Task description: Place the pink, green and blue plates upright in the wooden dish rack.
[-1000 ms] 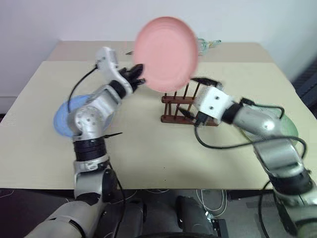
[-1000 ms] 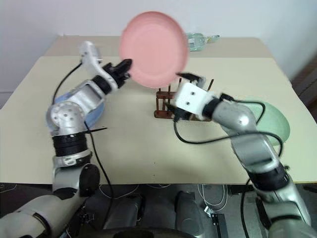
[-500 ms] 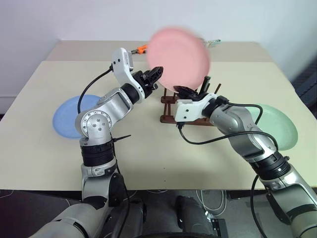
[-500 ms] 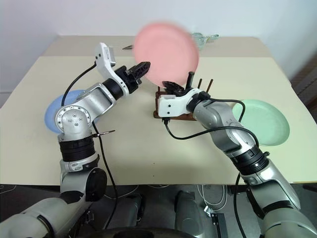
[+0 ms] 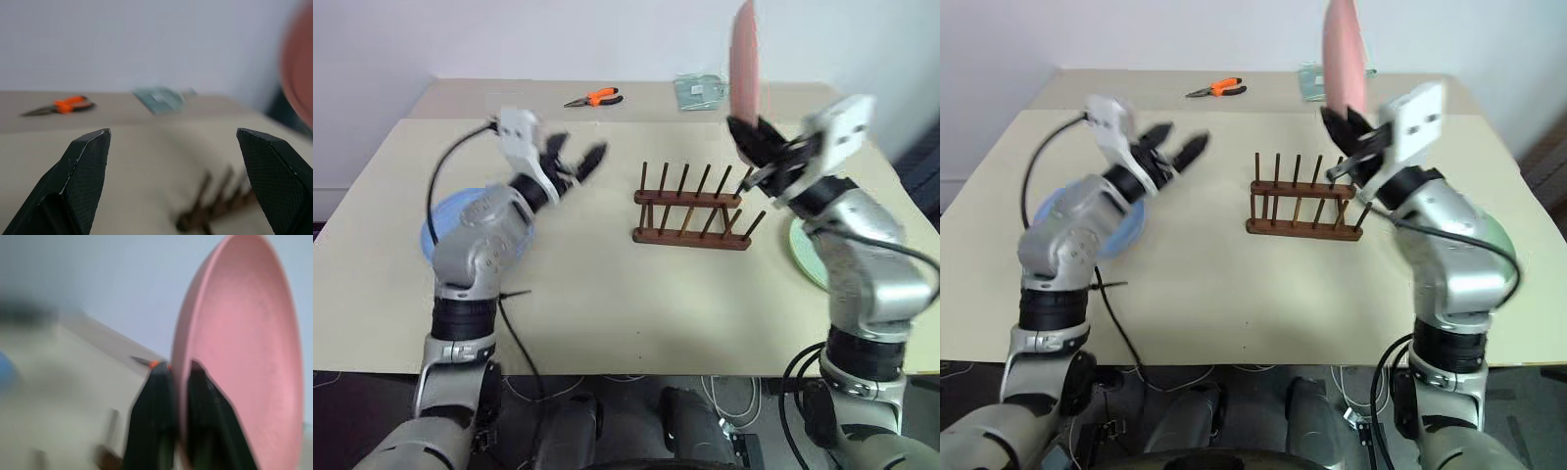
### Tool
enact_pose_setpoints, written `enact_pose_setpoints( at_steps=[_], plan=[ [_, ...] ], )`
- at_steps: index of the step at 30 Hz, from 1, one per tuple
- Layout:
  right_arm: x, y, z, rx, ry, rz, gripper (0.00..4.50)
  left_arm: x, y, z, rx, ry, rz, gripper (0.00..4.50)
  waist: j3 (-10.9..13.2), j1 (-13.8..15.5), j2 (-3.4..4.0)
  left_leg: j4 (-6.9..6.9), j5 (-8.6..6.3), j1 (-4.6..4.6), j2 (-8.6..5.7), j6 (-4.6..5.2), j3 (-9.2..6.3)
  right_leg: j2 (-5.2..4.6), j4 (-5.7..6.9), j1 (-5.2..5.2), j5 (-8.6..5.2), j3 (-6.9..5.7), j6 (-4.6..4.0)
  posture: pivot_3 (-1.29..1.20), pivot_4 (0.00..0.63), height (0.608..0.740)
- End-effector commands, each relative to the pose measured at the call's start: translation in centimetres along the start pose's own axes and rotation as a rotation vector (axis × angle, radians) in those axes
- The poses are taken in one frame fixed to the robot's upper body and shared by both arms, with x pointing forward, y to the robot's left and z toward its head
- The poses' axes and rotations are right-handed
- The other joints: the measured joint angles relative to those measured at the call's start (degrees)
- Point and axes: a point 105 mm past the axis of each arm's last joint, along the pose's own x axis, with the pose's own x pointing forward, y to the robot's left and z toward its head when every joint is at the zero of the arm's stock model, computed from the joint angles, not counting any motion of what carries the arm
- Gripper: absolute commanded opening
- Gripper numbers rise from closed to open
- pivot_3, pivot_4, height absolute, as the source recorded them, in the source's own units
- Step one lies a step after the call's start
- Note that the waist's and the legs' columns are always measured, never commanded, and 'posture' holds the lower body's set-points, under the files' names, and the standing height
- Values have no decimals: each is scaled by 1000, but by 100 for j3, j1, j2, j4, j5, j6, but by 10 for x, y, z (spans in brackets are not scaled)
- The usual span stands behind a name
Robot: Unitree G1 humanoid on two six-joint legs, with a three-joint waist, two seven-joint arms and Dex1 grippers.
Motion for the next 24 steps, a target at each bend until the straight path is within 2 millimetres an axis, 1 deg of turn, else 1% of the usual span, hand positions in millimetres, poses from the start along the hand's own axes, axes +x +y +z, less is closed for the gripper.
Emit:
enact_pose_setpoints(
  at_steps=[1,3,5,8,13,19,21,22,23,24],
  plan=[
    [-17,0,19,206,-55,50,0,-9,-67,-3,170,7,-388,4217,3,19,6,-2,-1,0,0,2,2,-2,-3,-1,-9,0,-18,0,150,740],
    [-22,-4,15,242,-24,35,0,-16,-83,-12,176,39,-485,4217,10,27,18,-5,-2,1,3,3,4,-3,-5,-1,-11,1,-22,0,150,740],
    [-26,-9,11,258,4,16,0,-22,-97,-16,155,51,-566,4217,14,25,35,-5,-2,1,4,3,7,-3,-5,-2,-12,1,-22,0,150,740],
    [-29,-15,8,290,16,-5,0,-27,-107,-18,136,58,-625,4217,12,-6,46,-7,-2,4,7,4,13,-2,-4,-2,-13,1,-21,0,150,740],
    [-34,-30,1,353,30,-64,0,-31,-112,-20,132,70,-652,4217,11,-40,46,-5,-2,4,6,6,14,-2,-3,-2,-12,0,-19,0,150,740],
    [-41,-34,-16,438,78,-77,0,-32,-112,-22,131,74,-650,4217,11,-63,46,-3,-2,3,5,7,13,-3,-2,-1,-12,1,-17,0,150,740],
    [-42,-40,-23,422,109,-113,749,-31,-112,-23,133,76,-649,4260,11,-68,47,-3,-2,3,6,7,13,-2,-1,-1,-12,1,-17,0,150,740],
    [-41,-43,-24,402,112,-132,1120,-31,-113,-24,133,76,-650,4260,11,-69,47,-3,-2,4,6,7,13,-2,0,-1,-12,0,-17,0,150,740],
    [-41,-47,-22,370,106,-154,1501,-31,-114,-24,133,77,-651,4260,11,-69,47,-3,-2,4,6,7,14,-2,0,-1,-12,0,-16,0,150,740],
    [-41,-54,-17,327,86,-190,2033,-32,-114,-25,132,79,-652,4260,11,-69,47,-3,-2,4,6,7,14,-2,0,-1,-12,0,-16,0,150,740]
  ],
)
